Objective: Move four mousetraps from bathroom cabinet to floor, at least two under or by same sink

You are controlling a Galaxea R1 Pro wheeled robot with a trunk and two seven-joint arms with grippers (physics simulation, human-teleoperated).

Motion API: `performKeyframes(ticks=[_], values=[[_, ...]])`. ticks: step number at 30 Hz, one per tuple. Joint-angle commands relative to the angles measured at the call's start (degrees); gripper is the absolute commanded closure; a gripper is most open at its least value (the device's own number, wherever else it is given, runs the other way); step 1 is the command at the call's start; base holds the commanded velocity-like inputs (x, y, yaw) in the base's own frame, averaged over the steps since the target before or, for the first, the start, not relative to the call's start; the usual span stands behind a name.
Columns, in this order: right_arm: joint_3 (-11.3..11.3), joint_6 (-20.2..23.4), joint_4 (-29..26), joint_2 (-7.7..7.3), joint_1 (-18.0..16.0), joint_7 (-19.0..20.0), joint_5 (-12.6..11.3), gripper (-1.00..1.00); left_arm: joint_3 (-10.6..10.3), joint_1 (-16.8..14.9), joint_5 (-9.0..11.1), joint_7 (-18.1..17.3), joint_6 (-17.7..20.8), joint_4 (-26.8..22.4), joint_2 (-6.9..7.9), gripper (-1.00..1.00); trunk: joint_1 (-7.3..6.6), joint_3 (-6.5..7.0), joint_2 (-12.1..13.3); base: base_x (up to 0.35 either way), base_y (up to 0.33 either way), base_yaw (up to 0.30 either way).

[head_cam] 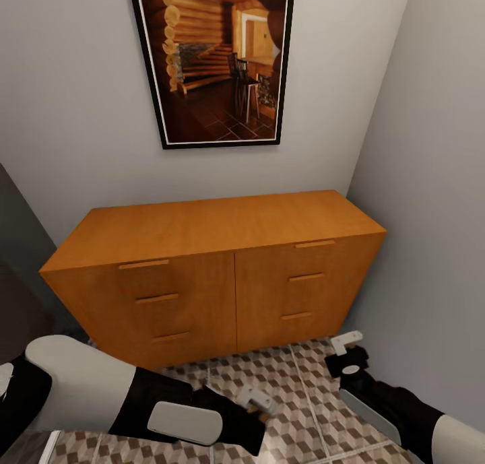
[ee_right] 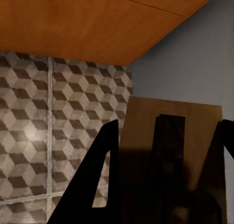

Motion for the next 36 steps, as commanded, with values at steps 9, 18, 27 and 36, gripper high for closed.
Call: performKeyframes(ticks=[9,18,27,36], values=[[2.27,0.21,0.02,-0.05,-0.01,4.86,-0.06,1.00,-0.43,1.96,-1.35,0.16,-1.74,1.82,0.07,1.00,0.00,-0.06,-0.04,0.000,0.000,0.000],[6.95,-2.35,-0.11,0.03,0.00,5.16,0.27,1.00,-0.28,6.36,-6.20,0.22,-1.86,9.79,0.00,1.00,0.00,-0.06,-0.04,0.000,0.000,0.000],[7.41,-3.73,-0.17,1.68,0.01,5.16,0.18,1.00,-0.28,6.48,-6.52,0.23,-1.86,9.93,-0.17,1.00,0.00,-0.06,-0.04,0.000,0.000,0.000],[10.23,-6.02,0.06,3.28,0.16,5.30,-0.05,1.00,-0.28,6.66,-6.41,0.17,-3.47,10.26,-0.17,1.00,0.00,-0.06,-0.04,0.000,0.000,0.000]])
